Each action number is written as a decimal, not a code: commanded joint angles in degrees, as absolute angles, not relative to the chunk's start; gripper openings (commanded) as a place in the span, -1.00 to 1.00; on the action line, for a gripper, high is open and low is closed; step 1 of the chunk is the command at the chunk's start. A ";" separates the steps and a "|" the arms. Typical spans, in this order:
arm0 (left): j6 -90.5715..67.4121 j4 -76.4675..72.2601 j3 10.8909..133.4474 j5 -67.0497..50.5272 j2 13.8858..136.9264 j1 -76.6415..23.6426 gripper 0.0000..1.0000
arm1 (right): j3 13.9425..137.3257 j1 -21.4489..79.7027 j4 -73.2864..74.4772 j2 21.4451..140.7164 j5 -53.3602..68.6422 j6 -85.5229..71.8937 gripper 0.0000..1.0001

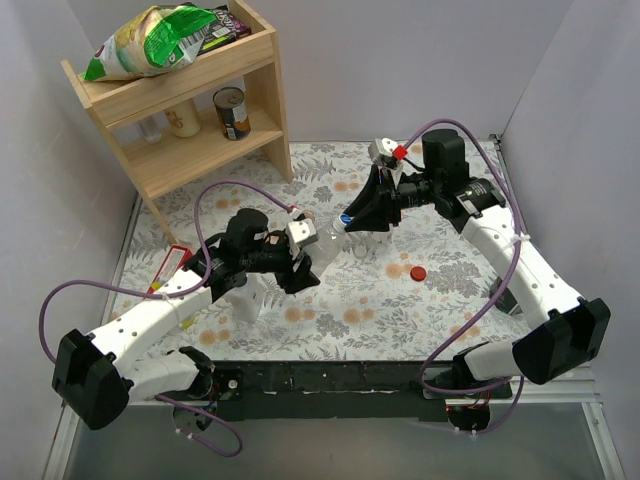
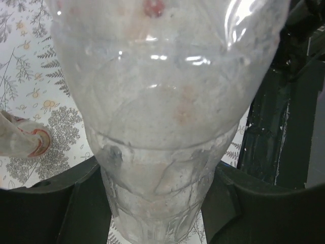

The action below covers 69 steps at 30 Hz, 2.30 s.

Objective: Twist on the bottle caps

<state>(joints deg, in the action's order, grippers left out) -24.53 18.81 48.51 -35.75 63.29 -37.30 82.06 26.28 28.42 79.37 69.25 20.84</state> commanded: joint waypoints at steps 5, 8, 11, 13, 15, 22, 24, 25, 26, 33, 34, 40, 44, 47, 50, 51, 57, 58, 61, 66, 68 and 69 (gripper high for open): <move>-27.51 8.00 49.83 -11.47 62.40 -43.24 -1.00 | 76.46 29.27 13.09 75.50 55.39 0.44 -0.89; -26.81 7.39 49.83 -6.35 62.14 -44.65 -1.00 | 76.99 29.27 14.23 75.67 52.04 -1.58 -0.95; -26.81 7.91 50.27 -6.24 62.31 -44.82 -1.00 | 77.26 29.35 14.41 76.11 51.77 -1.67 -0.96; -27.07 8.00 50.10 -7.20 61.79 -44.83 -1.00 | 76.99 29.27 13.89 76.03 51.68 -1.84 -0.97; -26.90 8.09 49.40 -7.99 61.61 -44.82 -1.00 | 76.82 29.27 13.54 75.85 51.94 -2.20 -0.97; -26.81 7.12 49.66 -5.18 62.31 -45.26 -1.00 | 77.78 29.35 13.27 76.55 48.95 -3.69 -0.97; -27.68 7.29 50.01 -6.32 62.49 -45.26 -1.00 | 77.87 29.27 12.31 76.90 49.65 -3.78 -0.97; -28.47 7.56 50.01 -8.50 62.49 -45.26 -1.00 | 77.78 29.27 11.87 76.73 49.31 -3.95 -0.94; -28.56 7.73 49.92 -10.61 61.97 -45.26 -1.00 | 77.17 29.27 10.56 76.64 49.65 -4.22 -0.84; -30.58 9.23 48.78 -18.90 61.00 -45.26 -1.00 | 75.41 29.27 8.79 76.73 51.77 -5.10 -0.29; -30.67 9.32 48.61 -18.98 60.91 -45.26 -1.00 | 75.32 29.27 8.88 76.64 51.85 -5.10 -0.28; -31.11 8.88 48.25 -19.25 60.64 -45.18 -1.00 | 74.18 29.44 7.82 76.38 53.43 -5.80 -0.16; -31.55 8.53 48.25 -18.99 60.82 -44.56 -1.00 | 74.09 29.44 6.77 76.73 55.89 -6.42 -0.19; -31.81 8.17 48.16 -19.16 60.91 -44.39 -1.00 | 73.57 29.71 5.98 77.17 56.16 -7.81 -0.07; -32.08 8.09 48.34 -19.07 60.91 -44.12 -1.00 | 72.95 29.79 4.84 77.34 57.30 -8.35 -0.17; -32.17 8.09 48.25 -18.99 60.91 -43.95 -1.00 | 72.86 29.88 4.75 77.43 58.09 -8.18 -0.29; -32.17 8.88 47.99 -19.77 60.74 -43.51 -0.22 | 77.32 29.45 8.67 77.96 60.47 -3.62 -0.83; -32.17 9.14 47.90 -19.69 60.56 -43.33 0.24 | 78.56 29.36 10.44 78.13 60.47 -0.38 -0.84; -32.17 10.36 47.55 -17.76 59.59 -43.16 0.95 | 85.15 27.60 18.94 78.40 61.17 5.59 -0.88; -32.08 10.99 46.58 -16.62 58.18 -41.93 0.96 | 99.38 23.57 29.52 79.62 57.77 12.65 -0.91; -32.34 10.20 46.76 -16.44 58.45 -41.57 0.96 | 106.76 21.72 31.02 81.29 55.73 12.57 -0.93; -32.26 9.93 47.02 -16.70 58.62 -41.49 0.96 | 109.22 19.79 31.37 81.91 53.20 12.57 -0.94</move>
